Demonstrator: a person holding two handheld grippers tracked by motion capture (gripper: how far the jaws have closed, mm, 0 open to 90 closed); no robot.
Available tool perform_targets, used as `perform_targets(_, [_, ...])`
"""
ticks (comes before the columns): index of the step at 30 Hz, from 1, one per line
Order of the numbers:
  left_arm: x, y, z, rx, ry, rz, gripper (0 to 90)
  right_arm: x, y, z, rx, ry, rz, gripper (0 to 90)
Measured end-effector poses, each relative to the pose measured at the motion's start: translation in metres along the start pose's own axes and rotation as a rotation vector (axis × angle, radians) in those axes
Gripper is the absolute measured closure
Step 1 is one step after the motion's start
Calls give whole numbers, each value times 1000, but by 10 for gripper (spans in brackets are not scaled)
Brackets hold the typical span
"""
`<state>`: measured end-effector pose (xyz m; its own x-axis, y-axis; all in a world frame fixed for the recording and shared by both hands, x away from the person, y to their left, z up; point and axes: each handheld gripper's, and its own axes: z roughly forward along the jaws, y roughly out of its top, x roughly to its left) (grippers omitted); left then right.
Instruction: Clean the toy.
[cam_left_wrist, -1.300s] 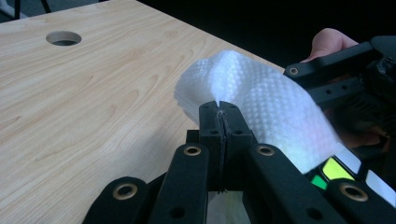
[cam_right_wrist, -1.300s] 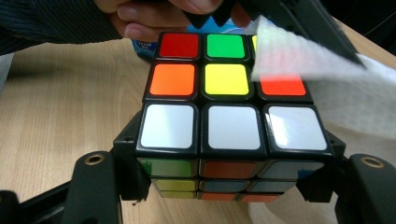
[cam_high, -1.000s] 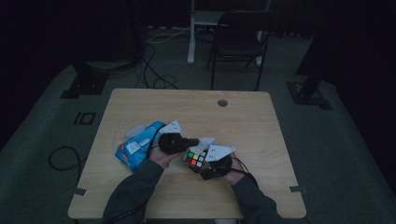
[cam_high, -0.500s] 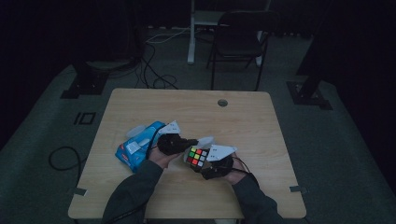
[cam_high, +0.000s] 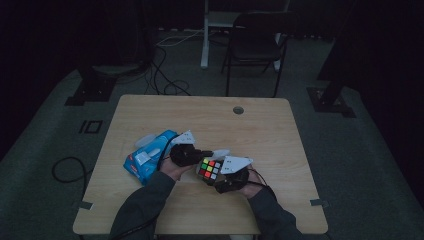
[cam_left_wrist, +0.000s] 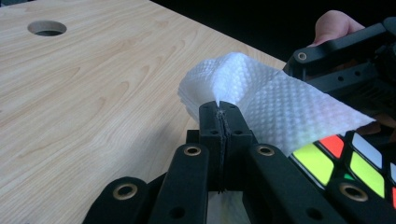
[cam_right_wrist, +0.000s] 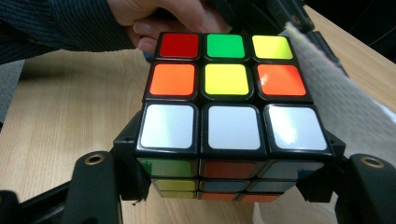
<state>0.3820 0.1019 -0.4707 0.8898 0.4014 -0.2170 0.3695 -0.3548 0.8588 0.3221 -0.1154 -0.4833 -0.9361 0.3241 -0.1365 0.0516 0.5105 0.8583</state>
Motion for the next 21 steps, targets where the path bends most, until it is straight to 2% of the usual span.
perform_targets(10, [-3,5,-2,-12,-14,16,897,1,-2,2,7,7,-1,345])
perform_targets(16, [-4,5,2,0,-18,21,897,2,-1,3,12,5,-9,345])
perform_targets(21, [-1,1,5,29,-2,12,897,2,-1,2,6,4,-11,345])
